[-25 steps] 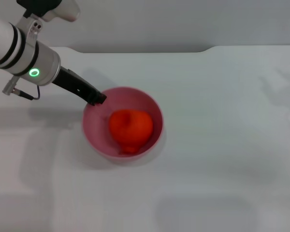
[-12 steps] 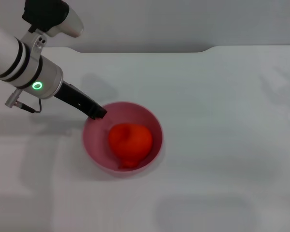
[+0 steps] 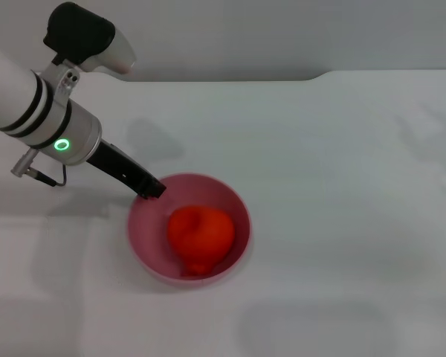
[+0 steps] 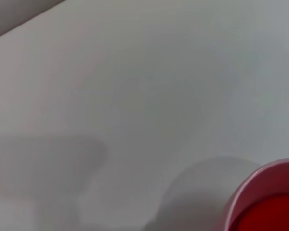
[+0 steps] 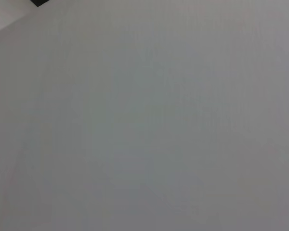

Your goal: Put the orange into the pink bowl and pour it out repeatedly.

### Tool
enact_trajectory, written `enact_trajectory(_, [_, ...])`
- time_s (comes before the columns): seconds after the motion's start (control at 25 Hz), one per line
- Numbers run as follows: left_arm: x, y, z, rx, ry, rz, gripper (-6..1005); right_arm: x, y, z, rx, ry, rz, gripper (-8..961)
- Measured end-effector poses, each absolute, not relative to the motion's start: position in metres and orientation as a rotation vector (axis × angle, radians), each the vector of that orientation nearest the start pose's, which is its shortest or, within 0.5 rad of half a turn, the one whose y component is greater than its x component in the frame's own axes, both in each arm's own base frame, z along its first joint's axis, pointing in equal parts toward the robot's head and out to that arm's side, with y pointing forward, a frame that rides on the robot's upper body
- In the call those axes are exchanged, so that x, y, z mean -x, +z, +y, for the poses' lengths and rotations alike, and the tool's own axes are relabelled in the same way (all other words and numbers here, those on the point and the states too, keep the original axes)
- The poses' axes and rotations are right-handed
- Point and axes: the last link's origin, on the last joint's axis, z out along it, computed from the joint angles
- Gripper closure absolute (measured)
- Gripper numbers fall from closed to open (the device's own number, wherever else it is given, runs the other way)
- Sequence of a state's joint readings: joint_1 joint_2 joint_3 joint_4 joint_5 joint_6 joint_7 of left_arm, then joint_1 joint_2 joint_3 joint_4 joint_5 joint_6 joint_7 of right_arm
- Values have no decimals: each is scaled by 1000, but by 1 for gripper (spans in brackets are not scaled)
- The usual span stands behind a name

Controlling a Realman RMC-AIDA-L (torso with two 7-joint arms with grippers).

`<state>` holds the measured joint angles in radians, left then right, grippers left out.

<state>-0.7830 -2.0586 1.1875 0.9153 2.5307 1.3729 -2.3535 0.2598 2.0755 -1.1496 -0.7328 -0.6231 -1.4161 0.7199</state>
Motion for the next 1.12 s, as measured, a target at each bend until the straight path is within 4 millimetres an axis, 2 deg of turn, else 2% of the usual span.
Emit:
enact_trajectory(0.48, [198,-15,398,2618,316,-1012,840,-242,89,327,1725,1241,66,400])
enact_trajectory(0.64, [180,-8,400,2661,202,-986,619,-243,88,327,1727,1244,74,400])
enact_trajectory(0.8, [155,9,404,2706,22,-907,467,-243,87,327,1727,1249,75,400])
enact_trajectory(0.88, [143,23,408,2705,-174,-843,391,-243,87,328,1726,1249,75,400])
enact_trajectory(0.96, [139,30,410,2692,-305,-795,312,-243,87,328,1724,1247,76,400])
enact_trajectory(1.08, [139,43,414,2600,-587,-688,194,-246,87,329,1713,1244,91,399])
enact_trajectory(1.12, [143,47,414,2559,-659,-656,194,-248,88,330,1703,1237,95,399])
